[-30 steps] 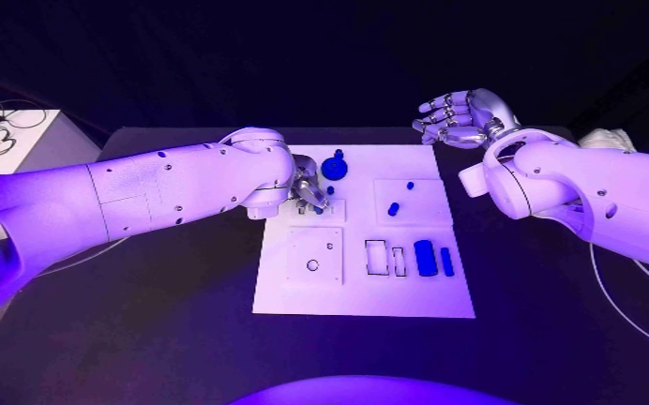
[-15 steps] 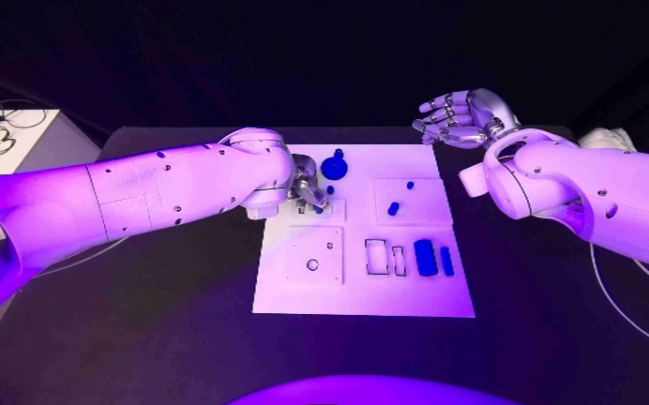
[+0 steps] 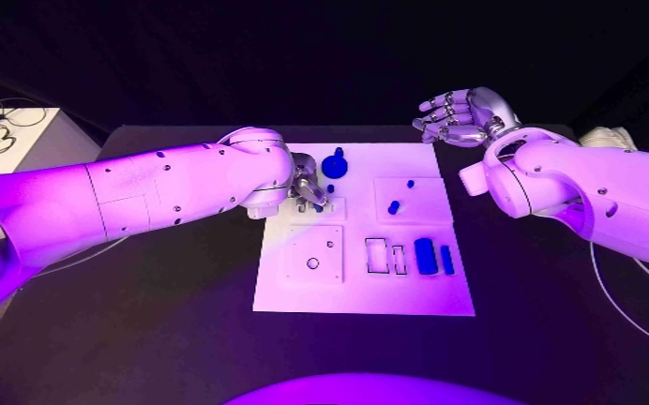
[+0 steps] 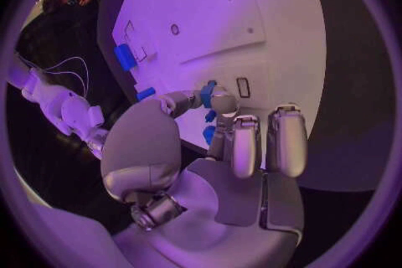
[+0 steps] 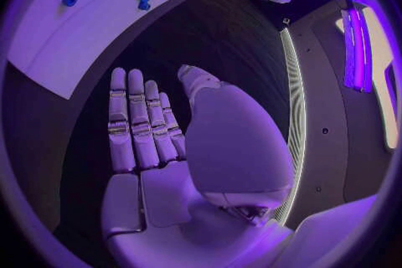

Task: Assemble the parts on the task board

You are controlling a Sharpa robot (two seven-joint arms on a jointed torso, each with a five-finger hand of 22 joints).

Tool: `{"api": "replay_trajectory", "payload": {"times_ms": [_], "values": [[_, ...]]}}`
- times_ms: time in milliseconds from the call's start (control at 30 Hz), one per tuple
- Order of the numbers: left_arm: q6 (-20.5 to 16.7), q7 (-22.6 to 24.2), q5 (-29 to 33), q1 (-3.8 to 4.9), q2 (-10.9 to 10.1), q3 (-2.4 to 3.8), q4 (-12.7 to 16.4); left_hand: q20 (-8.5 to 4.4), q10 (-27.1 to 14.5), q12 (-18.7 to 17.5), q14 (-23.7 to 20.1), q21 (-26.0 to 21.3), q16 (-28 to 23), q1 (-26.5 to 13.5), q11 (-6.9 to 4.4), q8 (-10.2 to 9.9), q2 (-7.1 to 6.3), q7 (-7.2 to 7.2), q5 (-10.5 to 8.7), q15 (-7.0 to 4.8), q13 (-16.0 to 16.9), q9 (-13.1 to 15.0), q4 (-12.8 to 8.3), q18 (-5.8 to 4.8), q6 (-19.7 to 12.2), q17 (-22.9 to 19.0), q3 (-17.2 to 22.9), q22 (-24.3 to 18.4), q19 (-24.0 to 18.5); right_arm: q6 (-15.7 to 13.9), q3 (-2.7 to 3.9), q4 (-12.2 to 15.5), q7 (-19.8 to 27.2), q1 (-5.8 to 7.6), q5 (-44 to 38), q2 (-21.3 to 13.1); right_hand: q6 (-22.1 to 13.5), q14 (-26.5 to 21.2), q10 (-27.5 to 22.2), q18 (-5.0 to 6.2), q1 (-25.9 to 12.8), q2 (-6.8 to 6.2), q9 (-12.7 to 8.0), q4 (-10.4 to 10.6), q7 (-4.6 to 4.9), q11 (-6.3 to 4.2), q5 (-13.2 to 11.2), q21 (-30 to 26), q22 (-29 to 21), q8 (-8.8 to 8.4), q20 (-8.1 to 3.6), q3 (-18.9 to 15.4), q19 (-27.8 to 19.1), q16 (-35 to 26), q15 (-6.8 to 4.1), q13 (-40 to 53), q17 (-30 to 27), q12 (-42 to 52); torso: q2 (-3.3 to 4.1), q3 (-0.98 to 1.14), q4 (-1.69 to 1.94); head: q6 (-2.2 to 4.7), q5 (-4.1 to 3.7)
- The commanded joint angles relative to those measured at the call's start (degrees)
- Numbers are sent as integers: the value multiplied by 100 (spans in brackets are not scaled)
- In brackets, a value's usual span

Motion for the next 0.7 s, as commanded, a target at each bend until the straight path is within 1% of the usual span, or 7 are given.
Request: {"api": "replay_trajectory", "payload": {"times_ms": [33,367,700], "values": [[-25,-110,-74,-51,2,-37,-4,1,22,29,606,35,21,121,1,24,174,-118,30,-49,1,12,-1037,-97,149,1507,1077,78,56,73,1,0,57,-6,-44,2,-40,-26,4,24,-50,-2,-8,12,257,39,36,-18,-5,38,19,29,-24,-37,-8,-6,-9,19,-1,-1,-4,-7,7],[5,-113,-82,-59,9,-38,45,-1,31,38,606,41,21,112,0,25,181,-120,28,-51,14,11,-1040,-100,152,1507,1089,94,67,82,1,-3,55,-11,-42,-1,-41,-27,2,25,-52,-1,-11,10,258,40,38,-16,-20,41,21,31,-27,-43,-7,-18,-12,24,-3,-1,-3,-23,2],[275,-123,-71,-61,-13,-40,57,-3,27,28,606,41,21,100,1,25,177,-119,22,-52,-3,10,-1044,-100,150,1507,1094,95,68,98,1,-7,46,-16,-41,-8,-41,-27,2,25,-52,-1,-11,10,258,40,38,-16,-20,41,21,31,-27,-43,-7,-18,-12,24,-5,-1,-2,-39,0]]}}
